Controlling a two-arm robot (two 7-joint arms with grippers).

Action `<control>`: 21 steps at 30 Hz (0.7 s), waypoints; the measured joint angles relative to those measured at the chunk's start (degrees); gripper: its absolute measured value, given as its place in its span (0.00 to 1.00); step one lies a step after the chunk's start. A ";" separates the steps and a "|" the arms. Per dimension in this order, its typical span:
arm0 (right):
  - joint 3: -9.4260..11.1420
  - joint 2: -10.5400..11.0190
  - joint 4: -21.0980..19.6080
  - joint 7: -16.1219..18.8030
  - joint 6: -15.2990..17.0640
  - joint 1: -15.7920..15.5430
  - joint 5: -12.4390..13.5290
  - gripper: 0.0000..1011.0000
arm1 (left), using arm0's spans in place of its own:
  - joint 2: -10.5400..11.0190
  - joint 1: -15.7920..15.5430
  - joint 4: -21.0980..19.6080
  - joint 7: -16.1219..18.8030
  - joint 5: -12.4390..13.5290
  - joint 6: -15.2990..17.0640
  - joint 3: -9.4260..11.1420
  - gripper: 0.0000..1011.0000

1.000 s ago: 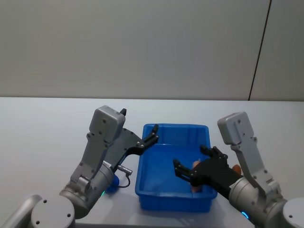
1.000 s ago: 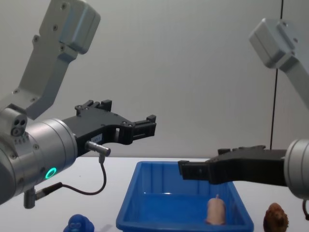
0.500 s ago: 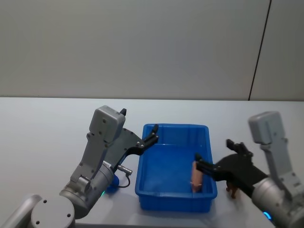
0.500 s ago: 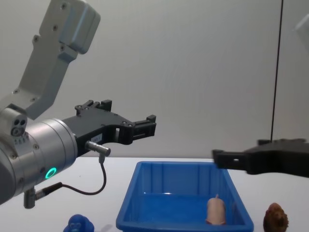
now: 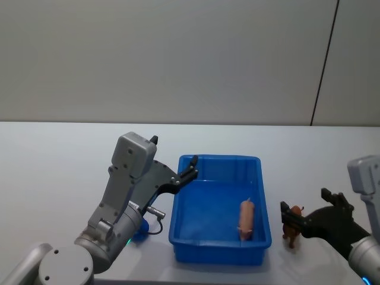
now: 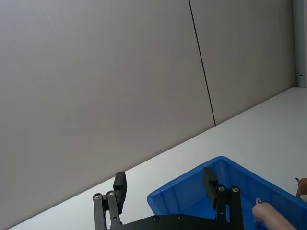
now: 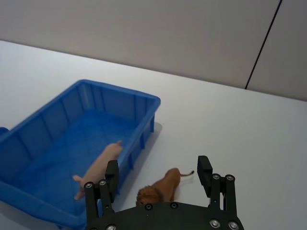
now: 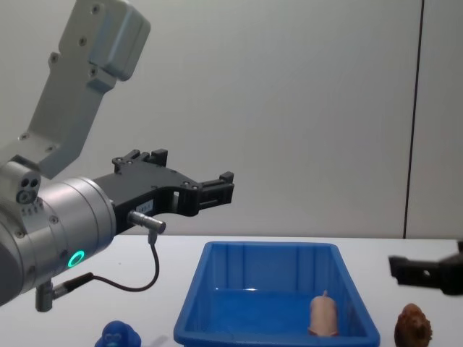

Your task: Pick up the two dolls from the table and place them into the box.

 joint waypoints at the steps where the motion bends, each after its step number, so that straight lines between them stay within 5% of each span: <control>1: 0.06 0.09 0.11 -0.04 -0.03 -0.07 0.01 0.99 | 0.00 0.00 0.00 0.00 0.00 0.00 0.00 0.99; 21: 0.28 0.86 3.85 2.15 -1.11 -1.15 -1.05 0.99 | 0.00 0.00 0.00 0.00 0.00 0.00 0.00 0.99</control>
